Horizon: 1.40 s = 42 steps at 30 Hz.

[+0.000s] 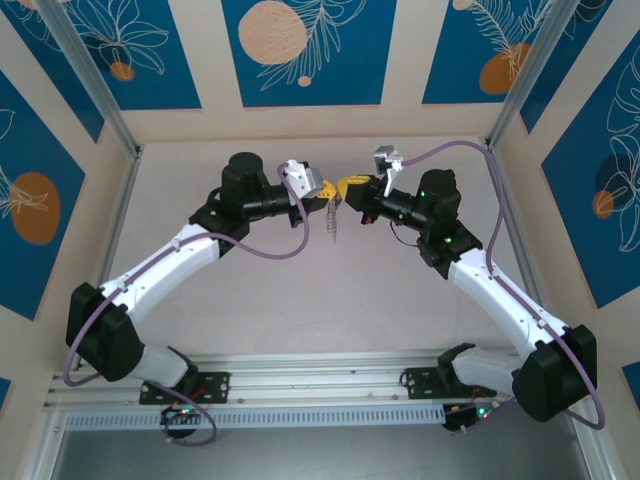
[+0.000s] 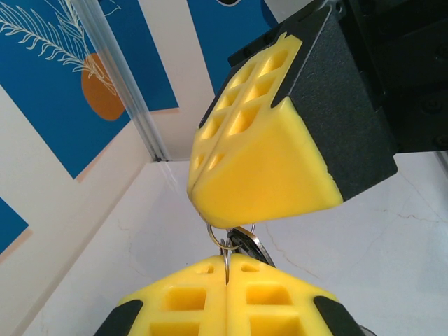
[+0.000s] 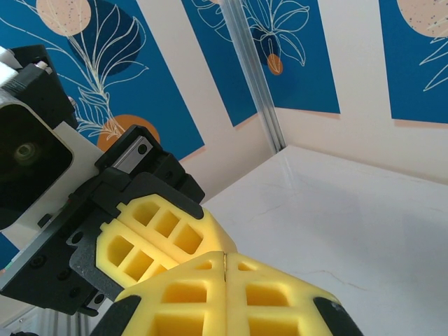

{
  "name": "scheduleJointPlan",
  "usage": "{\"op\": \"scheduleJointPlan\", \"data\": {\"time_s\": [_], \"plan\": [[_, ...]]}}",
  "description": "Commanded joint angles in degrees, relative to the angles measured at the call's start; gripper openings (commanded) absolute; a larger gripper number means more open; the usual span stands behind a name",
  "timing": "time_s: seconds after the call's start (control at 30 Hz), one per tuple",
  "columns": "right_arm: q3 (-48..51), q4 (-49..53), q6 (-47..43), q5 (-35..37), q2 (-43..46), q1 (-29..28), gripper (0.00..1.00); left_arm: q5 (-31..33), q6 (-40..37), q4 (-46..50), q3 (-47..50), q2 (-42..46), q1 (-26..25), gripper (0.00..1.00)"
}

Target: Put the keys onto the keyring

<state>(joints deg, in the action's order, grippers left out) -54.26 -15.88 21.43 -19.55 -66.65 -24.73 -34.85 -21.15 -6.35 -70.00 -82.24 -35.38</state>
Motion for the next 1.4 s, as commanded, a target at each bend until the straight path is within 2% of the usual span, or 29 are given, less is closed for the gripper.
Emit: {"op": "scheduleJointPlan", "data": {"time_s": [0.0,0.3,0.67,1.0,1.37], "plan": [[0.3,0.7,0.6,1.1,-1.3,0.7,0.0,-2.9,-0.1,-3.0,-0.6,1.7,-0.7,0.0],[-0.5,2.0,-0.3,0.9,-1.9,-0.2,0.0,-3.3,0.1,-3.0,-0.8,1.6,-0.7,0.0],[-2.0,6.1,0.1,6.3,-2.6,-0.2,0.0,-2.8,0.6,-4.5,-0.3,2.0,-0.7,0.0],[-1.2,6.6,0.5,6.8,-1.8,0.5,0.0,-2.3,0.8,-5.0,-0.1,2.1,-0.7,0.0],[5.6,6.1,5.2,8.4,-0.8,4.4,0.0,-1.7,1.9,-6.0,0.9,1.8,-0.7,0.0]]}}
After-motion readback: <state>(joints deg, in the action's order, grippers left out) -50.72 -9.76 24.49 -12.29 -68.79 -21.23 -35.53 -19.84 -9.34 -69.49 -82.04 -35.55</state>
